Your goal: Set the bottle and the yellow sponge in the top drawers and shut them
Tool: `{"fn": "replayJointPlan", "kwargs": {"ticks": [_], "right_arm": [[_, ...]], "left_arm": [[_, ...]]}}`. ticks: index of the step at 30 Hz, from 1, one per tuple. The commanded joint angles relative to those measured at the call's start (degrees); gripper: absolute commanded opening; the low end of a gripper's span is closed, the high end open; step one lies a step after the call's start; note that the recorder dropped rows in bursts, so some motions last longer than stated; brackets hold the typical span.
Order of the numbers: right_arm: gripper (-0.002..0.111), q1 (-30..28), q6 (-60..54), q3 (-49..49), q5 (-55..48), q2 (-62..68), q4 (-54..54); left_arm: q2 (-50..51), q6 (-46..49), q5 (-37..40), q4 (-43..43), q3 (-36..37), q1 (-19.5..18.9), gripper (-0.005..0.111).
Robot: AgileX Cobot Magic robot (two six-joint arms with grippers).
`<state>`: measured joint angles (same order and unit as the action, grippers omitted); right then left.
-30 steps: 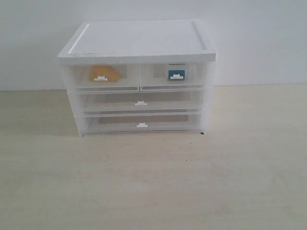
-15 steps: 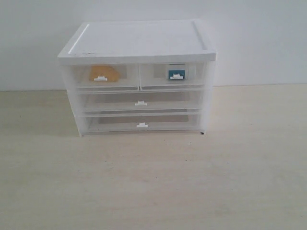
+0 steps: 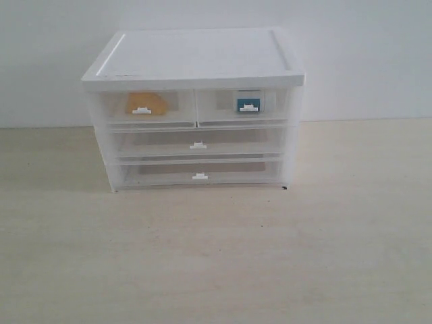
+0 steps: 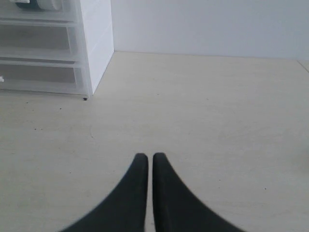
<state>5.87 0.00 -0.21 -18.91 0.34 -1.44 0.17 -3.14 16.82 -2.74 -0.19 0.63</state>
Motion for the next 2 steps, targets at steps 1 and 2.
{"fn": "replayJointPlan", "kwargs": {"ticks": [1,2], "right_arm": [[0.001,-0.08,0.00,0.21,0.53,-0.34,-0.34],[0.001,-0.08,0.00,0.21,0.53,-0.34,-0.34]], "left_arm": [[-0.17,0.13,-0.30,0.44,0.19,-0.14,0.004],[-0.17,0.13,-0.30,0.44,0.19,-0.14,0.004]]}}
